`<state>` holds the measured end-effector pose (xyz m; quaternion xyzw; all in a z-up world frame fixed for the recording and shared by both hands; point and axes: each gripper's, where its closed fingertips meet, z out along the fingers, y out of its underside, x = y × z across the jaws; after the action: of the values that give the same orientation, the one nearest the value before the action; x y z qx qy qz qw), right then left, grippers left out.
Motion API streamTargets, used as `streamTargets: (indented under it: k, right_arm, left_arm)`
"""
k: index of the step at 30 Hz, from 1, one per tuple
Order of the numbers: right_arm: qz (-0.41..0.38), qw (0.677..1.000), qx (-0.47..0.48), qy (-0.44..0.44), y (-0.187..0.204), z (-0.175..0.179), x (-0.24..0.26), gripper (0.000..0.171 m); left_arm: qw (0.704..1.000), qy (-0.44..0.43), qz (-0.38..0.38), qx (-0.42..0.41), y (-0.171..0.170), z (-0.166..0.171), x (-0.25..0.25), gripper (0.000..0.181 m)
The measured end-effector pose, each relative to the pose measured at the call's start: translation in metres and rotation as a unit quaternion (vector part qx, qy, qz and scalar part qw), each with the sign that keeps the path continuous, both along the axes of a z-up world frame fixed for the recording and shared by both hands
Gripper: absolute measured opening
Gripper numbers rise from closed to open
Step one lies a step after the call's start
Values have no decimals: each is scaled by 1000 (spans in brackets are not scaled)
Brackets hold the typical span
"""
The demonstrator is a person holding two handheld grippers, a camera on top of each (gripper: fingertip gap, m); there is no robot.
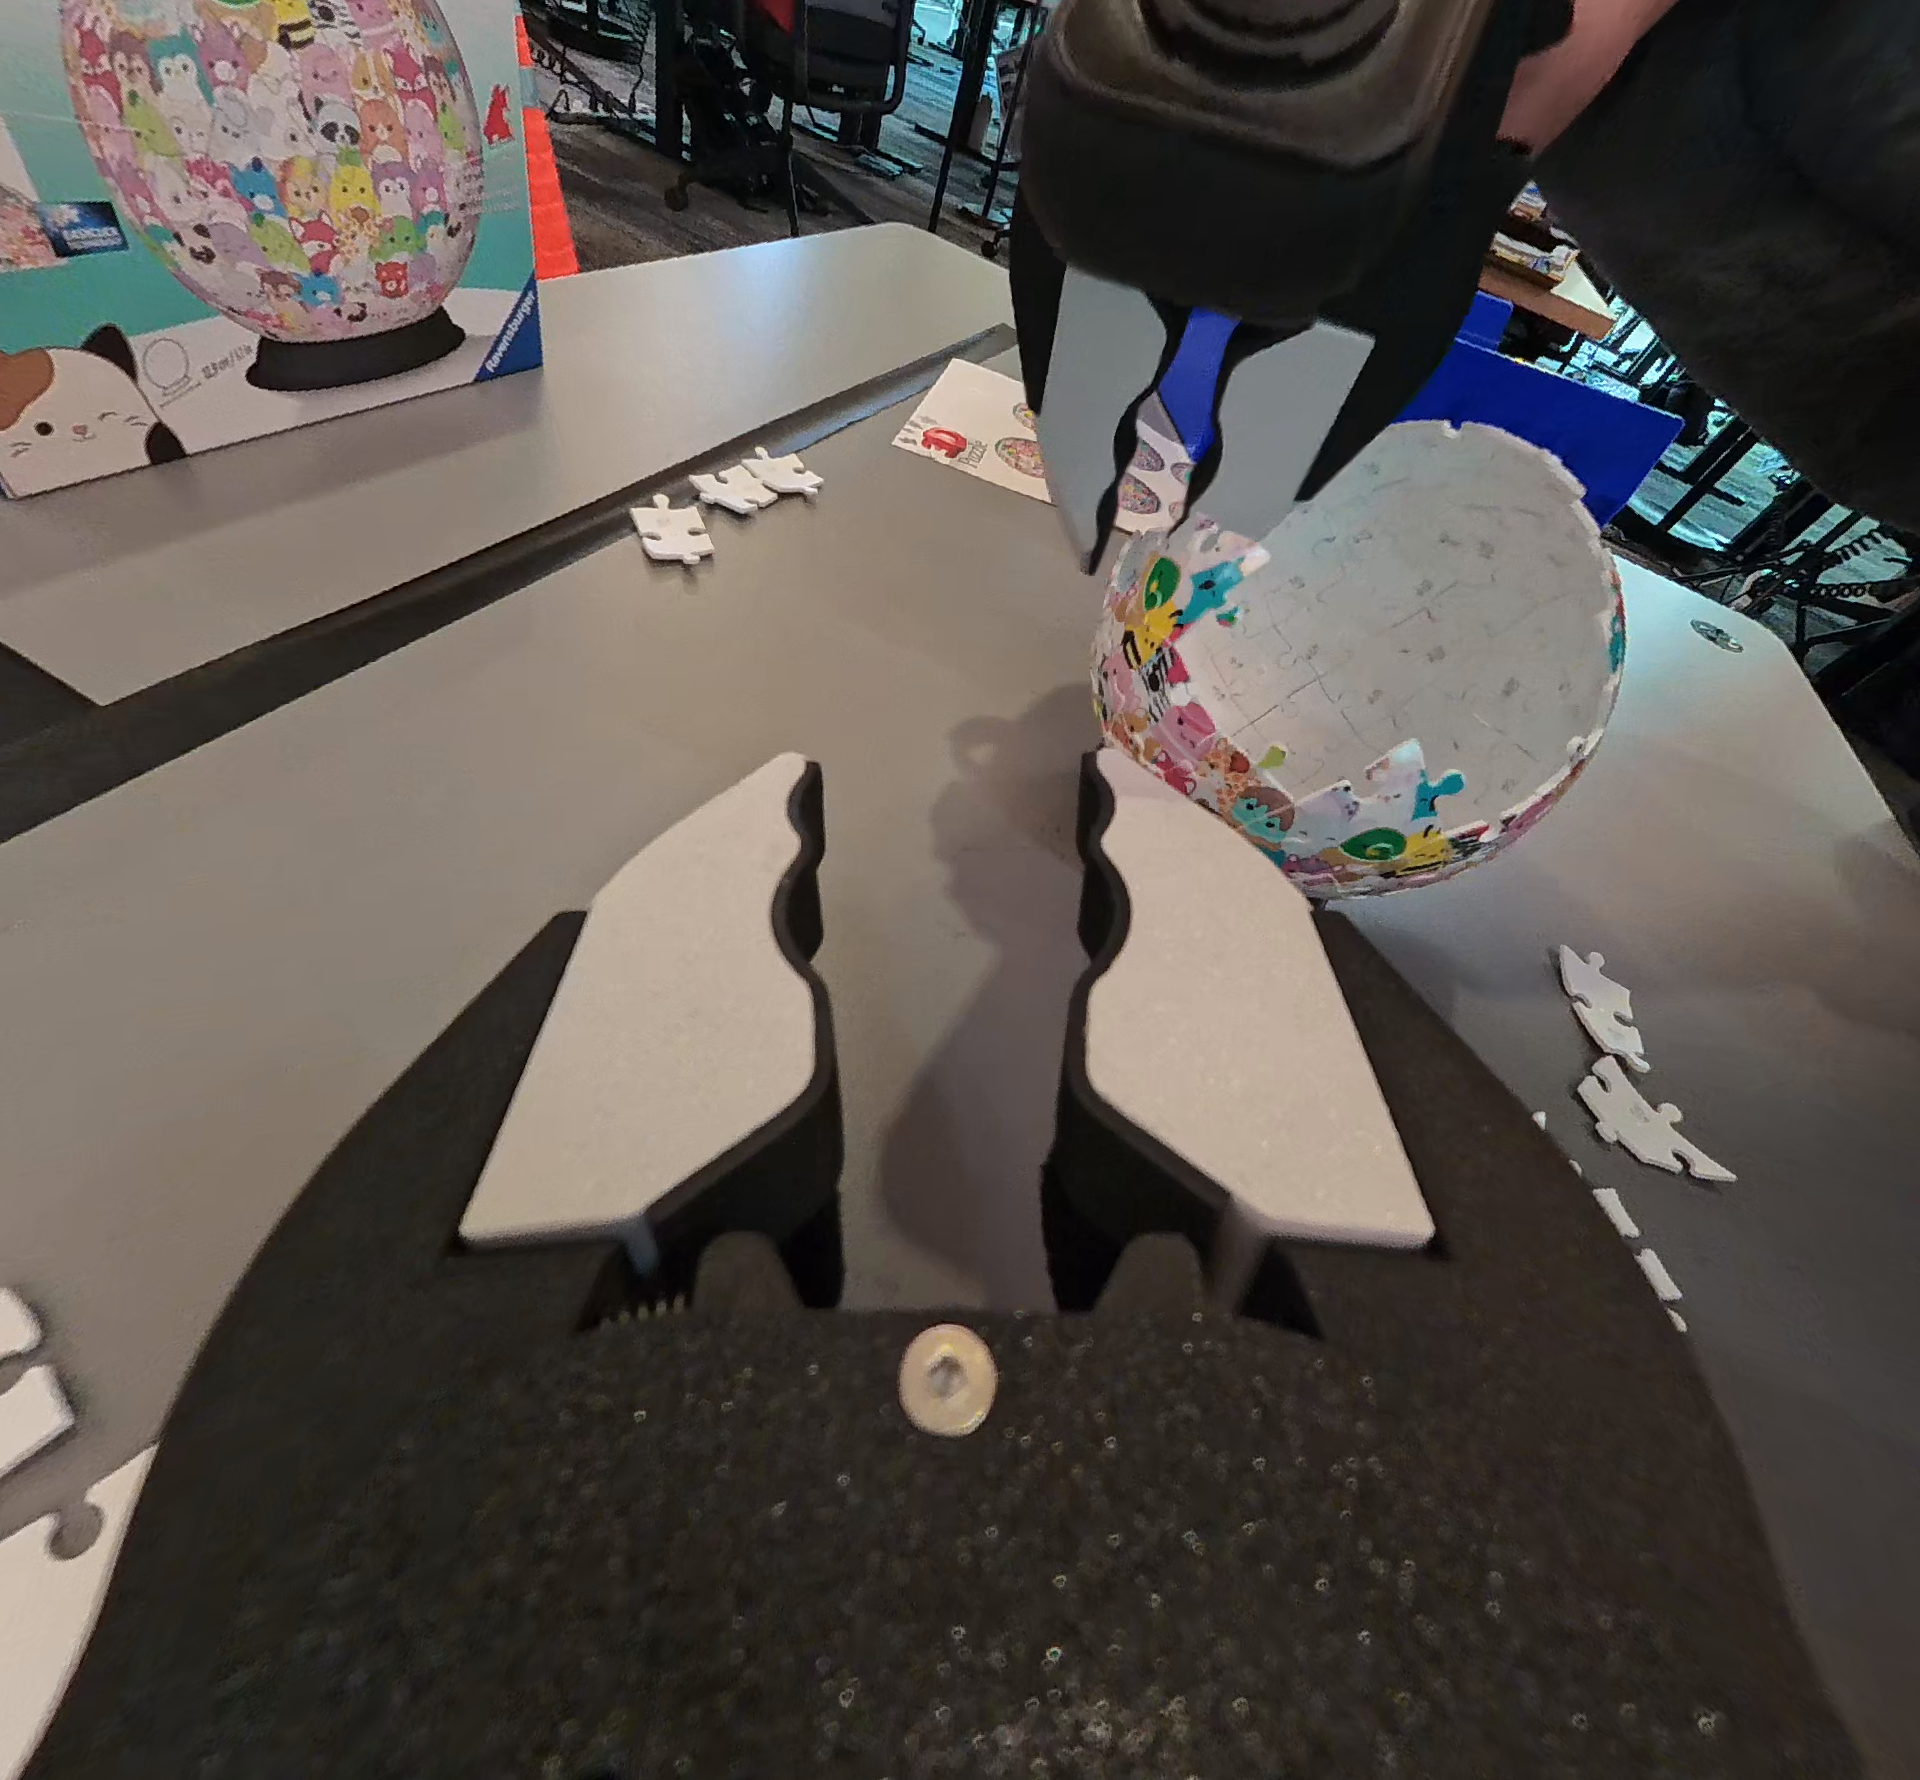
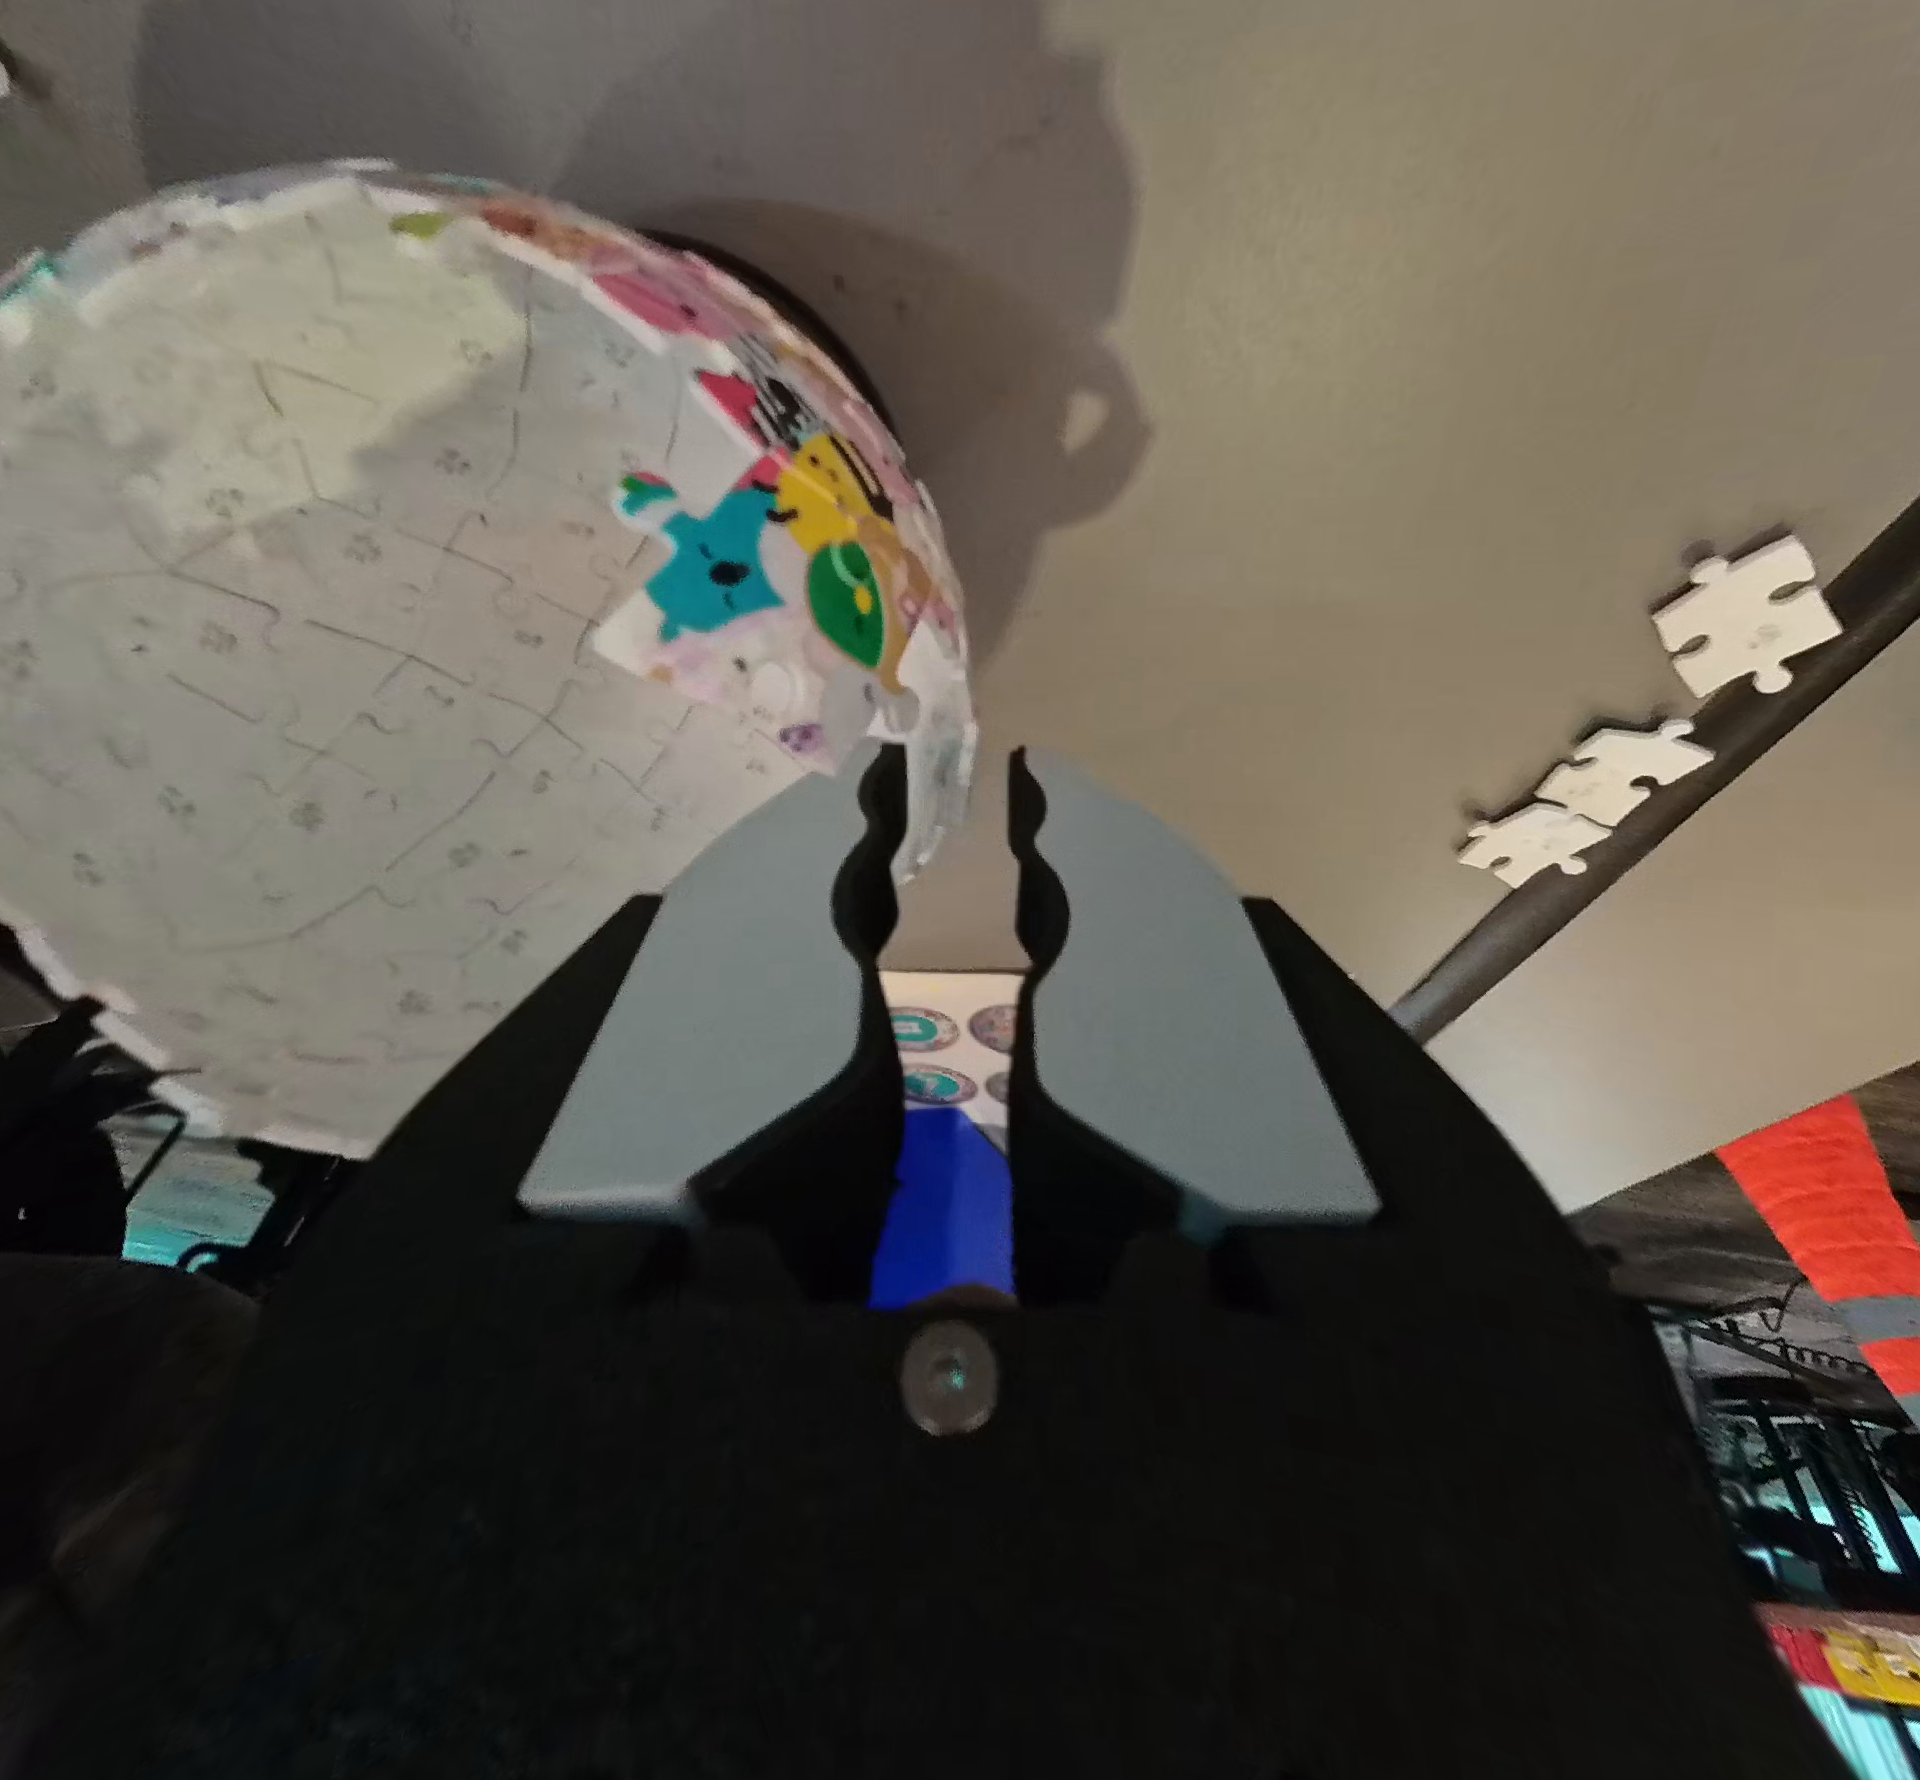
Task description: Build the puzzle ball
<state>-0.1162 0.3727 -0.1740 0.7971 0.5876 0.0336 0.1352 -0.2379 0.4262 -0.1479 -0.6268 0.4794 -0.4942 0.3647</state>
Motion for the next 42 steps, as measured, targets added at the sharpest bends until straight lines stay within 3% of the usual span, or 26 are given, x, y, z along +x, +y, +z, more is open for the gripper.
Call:
streamTargets:
  k: [5, 14, 17, 20, 23, 27, 30, 32, 34, 36, 40, 42]
  right_arm:
    - [11, 1000, -3, -18, -1, -5, 0, 7]
    - [-5, 1000, -4, -4, 1, -5, -3, 11]
    - [-2, 999, 22, 22, 8, 14, -3, 25]
    - [-37, 991, 98, 82, 24, 57, -1, 33]
    - [-98, 958, 195, 187, 26, 111, -8, 35]
    - [-150, 859, 373, 316, -5, 162, -7, 27]
    - [-181, 771, 478, 380, -52, 164, 0, 33]
    - [-199, 734, 508, 404, -87, 147, 6, 34]
    - [-219, 726, 507, 410, -115, 120, 14, 32]
    - [-221, 746, 497, 384, -130, 97, 26, 34]
    - [-199, 755, 480, 400, -129, 120, 23, 35]
    - [-165, 766, 481, 394, -121, 134, 14, 22]
  left_arm:
    - [1000, 0, 0, 1, 0, 0, 0, 46]
    - [1000, 3, -1, 2, 0, -1, 0, 46]
    - [1000, 1, 0, 2, 0, 0, 0, 46]
    - [1000, 0, 0, 2, 0, 0, 0, 46]
    - [1000, 0, 1, 2, 0, 0, 0, 47]
    - [1000, -2, 7, 8, 1, 1, 0, 49]
    - [1000, -20, 8, 11, -1, 7, 0, 53]
    - [1000, -24, 5, 14, -5, 10, -1, 57]
    - [999, -28, -12, 26, -10, 22, 1, 58]
    - [998, -14, -44, 42, -16, 38, 10, 54]
    - [985, 141, -93, 44, -5, 30, 36, 49]
    - [978, 180, -97, 41, 11, 16, 49, 39]
